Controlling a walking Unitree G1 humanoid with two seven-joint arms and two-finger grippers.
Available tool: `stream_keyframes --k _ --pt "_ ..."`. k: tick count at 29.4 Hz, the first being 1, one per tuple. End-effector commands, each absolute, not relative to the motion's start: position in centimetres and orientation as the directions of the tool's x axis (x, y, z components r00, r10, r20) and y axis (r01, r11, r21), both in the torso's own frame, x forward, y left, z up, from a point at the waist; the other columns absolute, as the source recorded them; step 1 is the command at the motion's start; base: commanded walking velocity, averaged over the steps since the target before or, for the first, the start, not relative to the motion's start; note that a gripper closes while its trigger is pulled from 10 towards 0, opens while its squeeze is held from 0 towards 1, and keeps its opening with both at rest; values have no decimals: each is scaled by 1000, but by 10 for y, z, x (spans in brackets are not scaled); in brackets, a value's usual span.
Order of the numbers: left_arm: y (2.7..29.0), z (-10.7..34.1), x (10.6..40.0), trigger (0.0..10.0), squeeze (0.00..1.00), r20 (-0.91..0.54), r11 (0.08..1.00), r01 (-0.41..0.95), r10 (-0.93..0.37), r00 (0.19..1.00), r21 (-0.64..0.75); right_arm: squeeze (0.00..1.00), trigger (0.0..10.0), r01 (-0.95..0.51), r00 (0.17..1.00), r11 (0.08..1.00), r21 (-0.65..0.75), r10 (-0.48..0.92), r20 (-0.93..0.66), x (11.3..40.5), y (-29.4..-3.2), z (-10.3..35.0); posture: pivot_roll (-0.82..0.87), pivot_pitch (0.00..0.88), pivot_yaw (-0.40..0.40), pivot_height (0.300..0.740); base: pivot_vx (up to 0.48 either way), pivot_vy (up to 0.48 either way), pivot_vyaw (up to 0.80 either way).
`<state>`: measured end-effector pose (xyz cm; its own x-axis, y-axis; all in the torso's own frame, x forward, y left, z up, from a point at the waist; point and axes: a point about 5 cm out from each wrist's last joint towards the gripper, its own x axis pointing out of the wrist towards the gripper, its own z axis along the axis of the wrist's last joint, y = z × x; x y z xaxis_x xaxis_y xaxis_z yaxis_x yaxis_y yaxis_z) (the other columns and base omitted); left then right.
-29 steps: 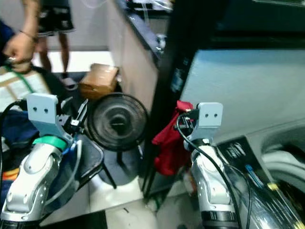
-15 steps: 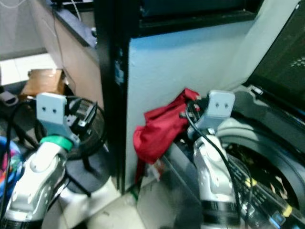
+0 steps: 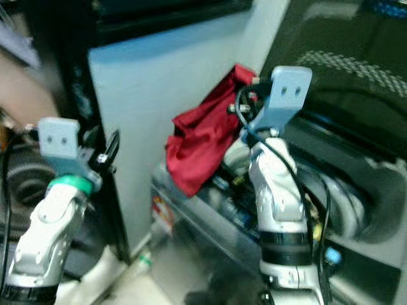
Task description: Clothes washing
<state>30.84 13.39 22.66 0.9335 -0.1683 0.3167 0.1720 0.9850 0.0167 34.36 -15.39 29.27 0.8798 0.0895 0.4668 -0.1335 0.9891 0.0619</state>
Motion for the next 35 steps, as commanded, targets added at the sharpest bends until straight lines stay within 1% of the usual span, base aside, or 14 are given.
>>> stream_keyframes --k 1,3,4,9,11,16,21,22,29,32,33,35 --pt "137 223 308 10000 0 300 988 156 -153 942 15 0 10000 -129 880 990 55 89 467 344 -154 295 19 27 -44 740 0 0 -800" --pt "137 224 309 10000 0 300 988 153 -150 942 15 0 10000 -122 886 991 59 82 456 345 -154 294 19 27 -44 740 0 0 -800" --pt "137 224 310 10000 0 299 988 154 -151 942 13 0 10000 -115 892 991 61 76 445 346 -153 292 28 24 -27 740 0 0 -800" --pt "137 223 311 10000 0 288 987 162 -159 944 14 0 10000 -113 899 992 57 78 431 346 -152 288 25 22 -6 740 0 0 -800" --pt "140 220 315 10000 0 268 986 167 -164 949 14 0 10000 -111 905 992 56 78 417 342 -150 281 21 19 30 740 0 0 -800" --pt "140 222 319 10000 0 260 984 178 -176 949 17 0 10000 -95 912 993 69 59 406 339 -149 275 19 21 48 740 0 0 -800" --pt "139 222 320 10000 0 260 983 184 -183 948 21 0 10000 -89 913 993 73 52 404 339 -150 274 19 21 48 740 0 0 -800" --pt "138 223 320 10000 0 260 982 190 -189 947 22 0 10000 -81 915 994 76 44 401 338 -151 273 14 20 60 740 0 0 -800" --pt "138 223 320 10000 0 264 980 197 -195 945 20 0 10000 -71 919 994 80 34 393 338 -154 270 15 12 50 740 0 0 -800" --pt "138 224 319 10000 0 267 981 195 -192 944 15 0 10000 -82 920 994 77 46 389 339 -152 270 20 7 39 740 0 0 -800" --pt "139 223 318 10000 0 266 981 192 -188 945 8 0 10000 -123 913 989 83 80 400 339 -147 271 25 3 28 740 0 480 0" --pt "140 223 317 10000 0 267 982 190 -184 946 4 0 10000 -138 913 987 77 97 396 340 -144 271 25 3 28 740 0 480 0"
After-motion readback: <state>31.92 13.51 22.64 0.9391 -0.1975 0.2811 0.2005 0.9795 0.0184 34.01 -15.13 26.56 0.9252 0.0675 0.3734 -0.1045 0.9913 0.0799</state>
